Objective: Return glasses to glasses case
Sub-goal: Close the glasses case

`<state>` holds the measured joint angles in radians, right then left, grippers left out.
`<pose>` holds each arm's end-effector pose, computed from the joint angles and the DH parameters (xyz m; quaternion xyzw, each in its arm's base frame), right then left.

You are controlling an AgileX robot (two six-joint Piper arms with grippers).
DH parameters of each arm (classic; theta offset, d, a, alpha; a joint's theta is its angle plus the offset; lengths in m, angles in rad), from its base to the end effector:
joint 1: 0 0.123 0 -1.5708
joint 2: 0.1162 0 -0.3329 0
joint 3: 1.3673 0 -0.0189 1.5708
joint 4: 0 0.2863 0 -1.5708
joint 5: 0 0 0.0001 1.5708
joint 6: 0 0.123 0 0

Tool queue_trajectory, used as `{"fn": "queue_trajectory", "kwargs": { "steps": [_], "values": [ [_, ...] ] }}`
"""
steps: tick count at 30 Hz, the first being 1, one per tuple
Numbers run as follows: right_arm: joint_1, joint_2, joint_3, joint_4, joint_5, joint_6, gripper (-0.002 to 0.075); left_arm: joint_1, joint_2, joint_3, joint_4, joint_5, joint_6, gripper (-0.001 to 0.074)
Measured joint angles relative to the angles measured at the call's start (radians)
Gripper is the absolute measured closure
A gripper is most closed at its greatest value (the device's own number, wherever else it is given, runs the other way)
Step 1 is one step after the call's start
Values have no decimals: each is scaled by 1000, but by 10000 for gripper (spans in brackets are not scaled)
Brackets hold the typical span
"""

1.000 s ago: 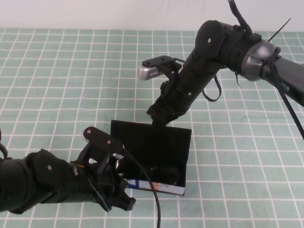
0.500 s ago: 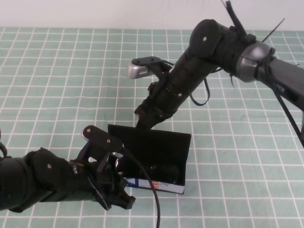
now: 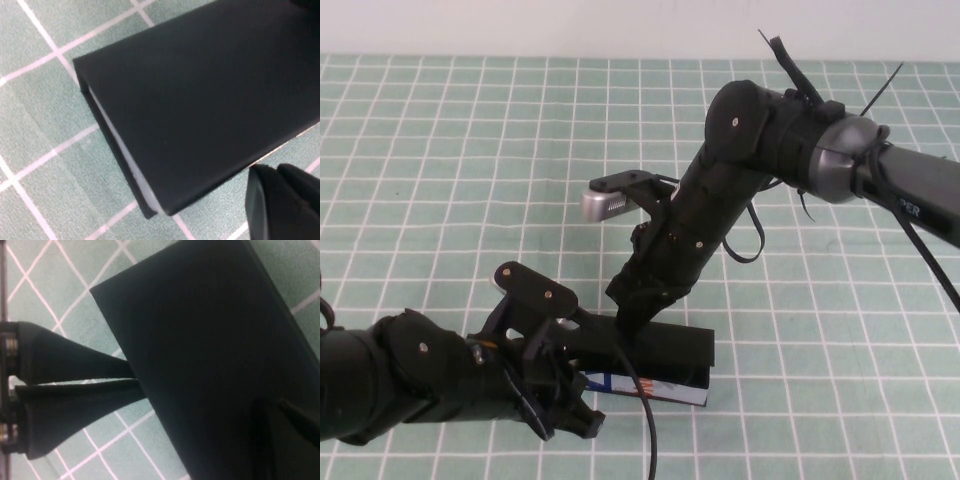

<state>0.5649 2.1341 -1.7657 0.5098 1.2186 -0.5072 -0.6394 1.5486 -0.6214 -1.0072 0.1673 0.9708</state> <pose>0.3940 0.3165 0.2121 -0.4264 0.8715 0.2405 0.0275 0.2377 -0.1985 0.1562 0.3052 0.8965 -0.1665 0.2748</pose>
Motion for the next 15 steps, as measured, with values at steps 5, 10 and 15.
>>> {"fn": "queue_trajectory", "kwargs": {
  "steps": [5,10,15],
  "values": [
    [0,-2,3,-11,0,0,737,0,0,0,0,0,0,737],
    [0,2,3,-25,0,0,737,0,0,0,0,0,0,737],
    [0,22,11,-25,-2,0,737,0,0,0,0,0,0,737]
  ]
}}
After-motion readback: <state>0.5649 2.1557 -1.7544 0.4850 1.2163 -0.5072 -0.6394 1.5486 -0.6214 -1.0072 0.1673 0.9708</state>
